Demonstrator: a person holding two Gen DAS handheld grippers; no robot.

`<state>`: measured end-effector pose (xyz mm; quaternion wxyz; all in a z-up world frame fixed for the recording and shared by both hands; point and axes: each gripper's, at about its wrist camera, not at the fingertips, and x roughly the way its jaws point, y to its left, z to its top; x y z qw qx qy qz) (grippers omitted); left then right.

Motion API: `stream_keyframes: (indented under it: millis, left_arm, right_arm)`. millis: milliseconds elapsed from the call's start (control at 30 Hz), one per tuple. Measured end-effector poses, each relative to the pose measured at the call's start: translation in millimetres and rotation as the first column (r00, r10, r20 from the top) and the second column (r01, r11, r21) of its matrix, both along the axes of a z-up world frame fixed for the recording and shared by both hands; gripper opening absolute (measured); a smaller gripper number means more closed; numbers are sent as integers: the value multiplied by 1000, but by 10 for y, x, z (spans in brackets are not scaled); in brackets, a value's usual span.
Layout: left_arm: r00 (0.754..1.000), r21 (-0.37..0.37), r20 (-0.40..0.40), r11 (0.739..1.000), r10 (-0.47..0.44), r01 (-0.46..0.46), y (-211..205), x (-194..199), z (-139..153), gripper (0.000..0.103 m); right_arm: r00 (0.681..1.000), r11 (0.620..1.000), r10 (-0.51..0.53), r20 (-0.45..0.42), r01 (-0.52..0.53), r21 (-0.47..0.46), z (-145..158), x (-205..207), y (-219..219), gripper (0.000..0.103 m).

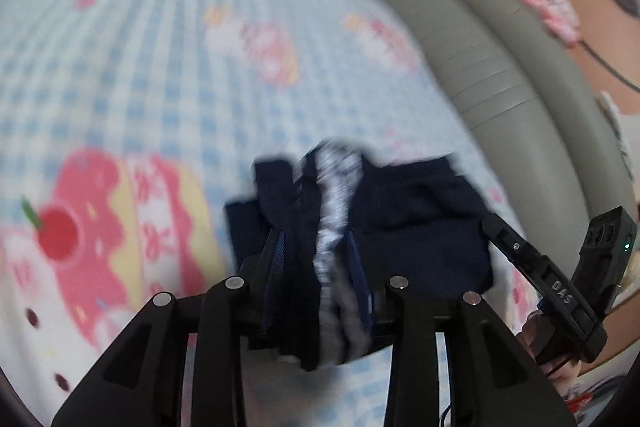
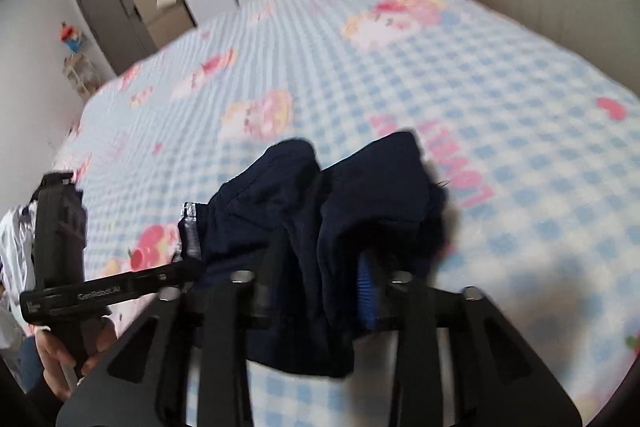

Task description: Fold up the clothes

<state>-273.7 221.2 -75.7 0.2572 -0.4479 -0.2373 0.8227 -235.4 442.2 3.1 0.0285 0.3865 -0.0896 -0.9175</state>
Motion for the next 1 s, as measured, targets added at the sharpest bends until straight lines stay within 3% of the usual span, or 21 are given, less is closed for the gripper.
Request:
stream_keyframes:
  millis: [100,167,233,333,400,467,533,633,767,833,900,1000]
  left_arm:
    - [991,-55,-121,997,-52,45,165,55,226,34]
    - [989,-83,-103,992,-107,98,346,-12,190,34]
    - [989,-109,-41,985,-141,136,458,-62,55,34]
    - [987,-125,9,979,-159,158,513,4,-195,34]
    - [986,-113,21,980,-165,166,505,-7,-237,34]
    - [986,-98,33,981,-165,167,473,-22,-228,34]
    - [987,-76,29,984,-157,159,393,-16,-105,34]
    - [991,-105,-36,987,-127,122,172,-49,215,41]
    - [991,-211,-111,976,-68,44,-233,-58,637,50]
    - [988,-329,-152,943,-14,-37,-488,-48,789,53]
    - [984,-386,-173,917,37,-102,-764,3,889,54]
    - [981,-392,-179,908,81,-146,-1174,89,981,57]
  right_arm:
    - [993,997,-51,-105,58,59,225,179,-69,39]
    - [990,997,-32,-139,42,70,319,230,-168,39]
    - [997,999,54,-53,-53,13,238,146,-243,38]
    - [995,999,49,85,-51,21,-44,-45,-318,38]
    - [993,997,23,117,-30,66,-191,-120,-313,36]
    - [992,998,6,126,-13,56,-218,-128,-237,28]
    - [992,999,-4,130,-2,51,-199,-108,-203,27]
    - [996,994,-18,83,9,107,79,7,-355,35]
    - [1000,992,8,-8,-7,123,536,159,-737,74]
    - [999,991,30,-30,-26,135,639,153,-970,75]
    - [998,989,55,-39,-50,138,668,132,-1194,76]
    - [992,988,122,-28,-119,99,636,85,-1558,76]
